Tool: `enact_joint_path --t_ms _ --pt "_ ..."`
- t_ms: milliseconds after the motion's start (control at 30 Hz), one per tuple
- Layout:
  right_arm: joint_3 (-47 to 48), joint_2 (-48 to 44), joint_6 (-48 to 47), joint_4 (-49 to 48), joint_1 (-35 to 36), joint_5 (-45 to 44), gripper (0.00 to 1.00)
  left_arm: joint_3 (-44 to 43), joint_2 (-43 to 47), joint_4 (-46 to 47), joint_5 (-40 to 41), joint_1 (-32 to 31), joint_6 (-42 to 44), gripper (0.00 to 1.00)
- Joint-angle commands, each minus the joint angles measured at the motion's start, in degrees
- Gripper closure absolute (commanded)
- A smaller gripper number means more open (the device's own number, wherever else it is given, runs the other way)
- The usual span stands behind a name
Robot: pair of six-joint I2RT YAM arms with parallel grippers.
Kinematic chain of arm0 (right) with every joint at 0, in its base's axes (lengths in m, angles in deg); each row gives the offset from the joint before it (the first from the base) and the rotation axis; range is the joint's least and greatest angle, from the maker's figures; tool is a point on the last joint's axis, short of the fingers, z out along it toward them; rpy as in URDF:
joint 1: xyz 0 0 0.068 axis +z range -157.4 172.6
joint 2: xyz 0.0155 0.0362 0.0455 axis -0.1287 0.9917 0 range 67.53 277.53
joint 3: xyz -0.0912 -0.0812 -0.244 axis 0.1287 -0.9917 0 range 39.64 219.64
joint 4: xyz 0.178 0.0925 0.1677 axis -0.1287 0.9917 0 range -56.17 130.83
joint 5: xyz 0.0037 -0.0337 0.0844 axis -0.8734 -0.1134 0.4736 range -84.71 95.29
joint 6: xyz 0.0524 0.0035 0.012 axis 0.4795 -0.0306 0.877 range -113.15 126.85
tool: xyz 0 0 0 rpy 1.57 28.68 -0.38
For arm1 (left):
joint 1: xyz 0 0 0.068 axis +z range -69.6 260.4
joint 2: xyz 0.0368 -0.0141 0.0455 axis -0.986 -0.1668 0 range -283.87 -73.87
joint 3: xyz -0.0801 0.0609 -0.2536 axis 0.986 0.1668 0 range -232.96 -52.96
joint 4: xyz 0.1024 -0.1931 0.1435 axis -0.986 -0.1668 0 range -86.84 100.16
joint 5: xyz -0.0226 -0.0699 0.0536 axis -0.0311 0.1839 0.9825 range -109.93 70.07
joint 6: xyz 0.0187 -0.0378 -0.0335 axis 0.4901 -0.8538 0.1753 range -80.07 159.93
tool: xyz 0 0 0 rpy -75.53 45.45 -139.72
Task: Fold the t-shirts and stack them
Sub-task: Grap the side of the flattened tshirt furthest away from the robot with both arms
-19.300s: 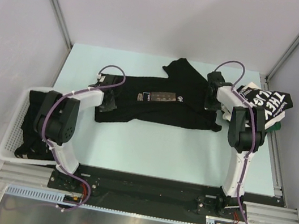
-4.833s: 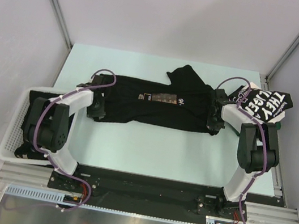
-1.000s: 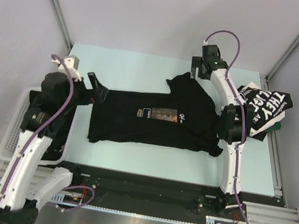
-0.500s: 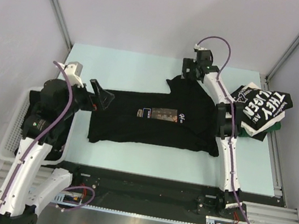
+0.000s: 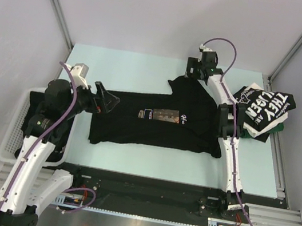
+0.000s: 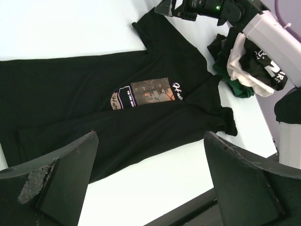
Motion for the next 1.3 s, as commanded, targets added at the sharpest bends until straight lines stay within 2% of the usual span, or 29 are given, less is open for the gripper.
enact_joint_path --t_ms 0,333,500,700,800,833,933,1100,1200,1267 --pt "3.09 1.52 2.46 -3.17 -0.51 2.19 0.09 -0.46 1.34 1.81 -0.15 -0.21 1.07 0.00" --pt "2.91 2.84 6.06 -2.82 -1.39 6.06 0.13 -0.28 0.37 1.37 -1.38 -0.21 0.72 0.00" --pt "3.26 4.16 7.73 -2.99 -1.74 8.87 0.11 -0.02 0.72 0.66 -1.56 -0.30 0.37 0.01" --pt "3.53 5.12 10.46 -4.40 -1.91 11.42 0.16 0.77 2.31 -0.74 0.02 -0.21 0.10 0.01" --pt "3.79 5.48 11.51 -4.93 -2.09 12.30 0.25 1.30 3.01 -0.74 0.20 -0.21 -0.51 0.00" --pt "3.79 5.74 11.95 -5.10 -2.18 12.57 0.33 1.39 3.10 -0.83 0.37 -0.21 -0.51 0.00" --pt "3.70 6.01 13.18 -5.37 -2.53 14.06 0.51 1.39 2.84 -1.09 0.29 -0.21 -0.60 0.00" --pt "3.70 6.18 13.53 -5.02 -2.70 14.94 0.59 2.09 2.57 -0.57 0.29 -0.30 -0.86 0.00" --pt "3.70 6.18 13.27 -4.67 -2.88 15.20 0.69 2.44 2.48 -0.31 0.20 -0.21 -1.04 0.00" --pt "3.70 6.18 13.45 -4.49 -2.97 15.38 0.79 2.53 2.22 -0.13 -0.06 -0.21 -1.04 0.00"
